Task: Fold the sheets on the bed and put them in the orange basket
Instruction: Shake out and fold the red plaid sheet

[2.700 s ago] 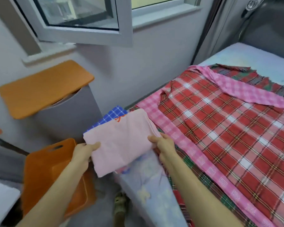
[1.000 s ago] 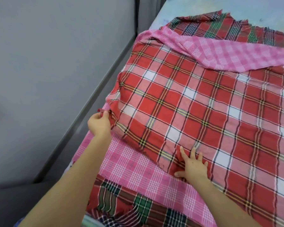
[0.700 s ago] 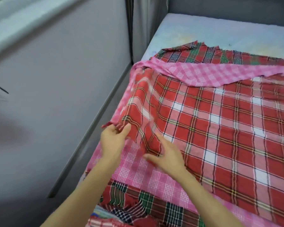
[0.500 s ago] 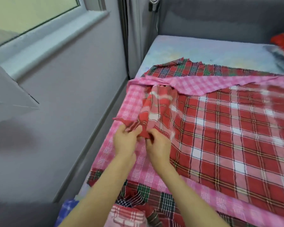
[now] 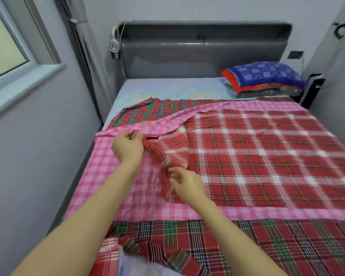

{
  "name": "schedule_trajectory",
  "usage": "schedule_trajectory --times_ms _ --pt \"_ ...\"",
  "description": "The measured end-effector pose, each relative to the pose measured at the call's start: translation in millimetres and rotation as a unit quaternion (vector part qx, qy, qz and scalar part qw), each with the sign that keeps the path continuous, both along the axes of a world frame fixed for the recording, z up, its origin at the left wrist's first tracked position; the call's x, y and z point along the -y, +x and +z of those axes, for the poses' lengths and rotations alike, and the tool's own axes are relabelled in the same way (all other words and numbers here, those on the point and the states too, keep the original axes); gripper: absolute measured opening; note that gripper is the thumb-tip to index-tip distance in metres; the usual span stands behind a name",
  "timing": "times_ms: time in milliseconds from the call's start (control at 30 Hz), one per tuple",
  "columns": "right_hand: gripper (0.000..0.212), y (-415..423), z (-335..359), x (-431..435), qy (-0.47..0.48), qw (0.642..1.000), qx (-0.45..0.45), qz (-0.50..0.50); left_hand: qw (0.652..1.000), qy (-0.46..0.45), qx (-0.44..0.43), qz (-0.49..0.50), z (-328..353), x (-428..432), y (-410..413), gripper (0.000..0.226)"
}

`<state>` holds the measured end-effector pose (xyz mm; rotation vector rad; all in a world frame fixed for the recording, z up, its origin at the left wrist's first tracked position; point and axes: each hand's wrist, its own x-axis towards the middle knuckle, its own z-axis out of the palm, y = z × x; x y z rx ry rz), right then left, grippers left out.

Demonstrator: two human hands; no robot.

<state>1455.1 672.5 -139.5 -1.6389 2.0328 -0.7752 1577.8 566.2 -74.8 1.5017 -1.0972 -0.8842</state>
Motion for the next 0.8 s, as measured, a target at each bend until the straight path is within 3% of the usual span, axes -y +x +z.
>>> schedule_trajectory --times_ms 100,233,567,800 --pt "0.028 -81 12 -64 0.015 1.000 0.000 -0.024 0.979 -0.102 0.169 -0.051 25 -44 -70 0.015" --pt "0.026 -198 21 -156 0.035 0.996 -0.004 -0.086 0.950 -0.185 0.226 -0.106 48 -105 -167 0.017" --pt "0.023 -441 47 -370 0.019 0.965 0.031 -0.260 0.904 -0.278 0.233 -0.226 112 -250 -449 0.022" --pt "0.022 -554 41 -442 0.008 0.937 0.065 -0.344 0.865 -0.322 0.214 -0.319 117 -326 -635 0.019"
